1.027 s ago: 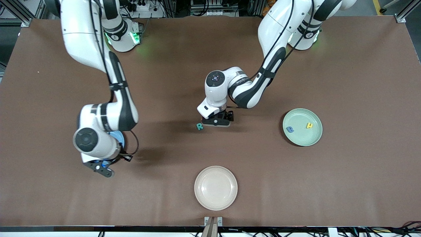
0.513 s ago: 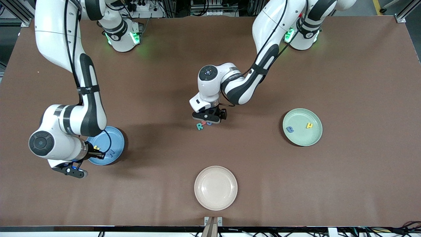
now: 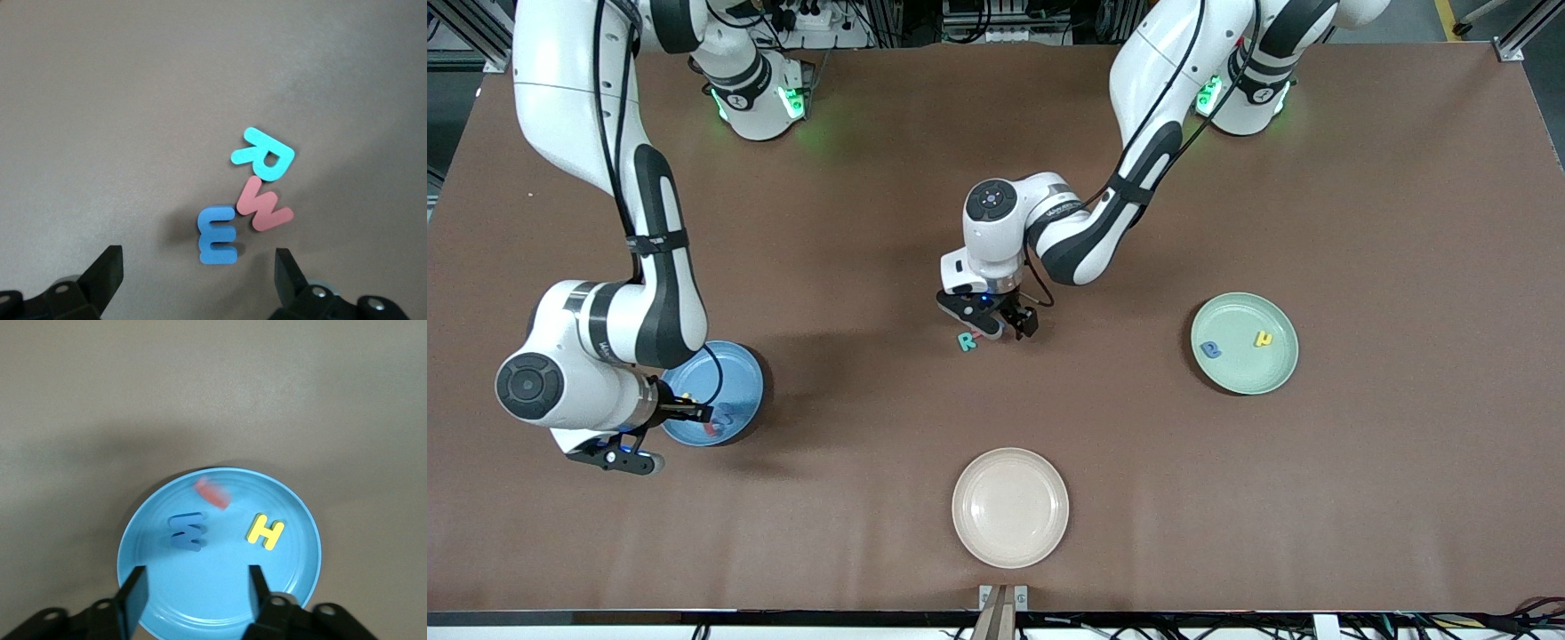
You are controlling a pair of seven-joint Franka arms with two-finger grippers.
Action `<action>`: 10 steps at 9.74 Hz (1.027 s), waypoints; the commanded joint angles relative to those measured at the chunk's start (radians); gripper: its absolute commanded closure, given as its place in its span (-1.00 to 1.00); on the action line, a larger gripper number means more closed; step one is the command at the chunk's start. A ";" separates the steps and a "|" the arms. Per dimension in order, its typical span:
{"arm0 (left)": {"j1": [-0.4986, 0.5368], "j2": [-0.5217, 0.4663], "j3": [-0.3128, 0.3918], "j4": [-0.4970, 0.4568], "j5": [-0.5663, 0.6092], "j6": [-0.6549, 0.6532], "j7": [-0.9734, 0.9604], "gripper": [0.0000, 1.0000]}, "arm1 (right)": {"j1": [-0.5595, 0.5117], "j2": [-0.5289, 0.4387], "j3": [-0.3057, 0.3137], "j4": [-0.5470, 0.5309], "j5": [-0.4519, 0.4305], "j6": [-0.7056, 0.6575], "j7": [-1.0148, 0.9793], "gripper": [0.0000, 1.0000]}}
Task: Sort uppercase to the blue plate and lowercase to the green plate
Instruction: 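Lower the left gripper over the blue E and grasp it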
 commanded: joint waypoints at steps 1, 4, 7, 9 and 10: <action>-0.003 0.009 0.006 0.015 0.001 0.019 0.085 -1.00 | -0.014 -0.043 0.017 -0.040 -0.002 -0.004 -0.019 -1.00; 0.002 0.018 0.006 0.015 0.001 0.020 0.160 -1.00 | -0.013 -0.043 0.017 -0.040 -0.002 -0.004 -0.019 -1.00; 0.003 0.053 0.008 0.015 -0.012 0.046 0.160 -1.00 | -0.013 -0.043 0.017 -0.038 -0.002 -0.004 -0.019 -1.00; 0.003 0.056 0.008 0.017 -0.018 0.050 0.153 -1.00 | -0.013 -0.043 0.017 -0.038 -0.002 -0.004 -0.019 -1.00; 0.005 0.056 0.008 0.018 -0.033 0.050 0.148 -0.93 | -0.013 -0.043 0.017 -0.038 -0.002 -0.004 -0.019 -1.00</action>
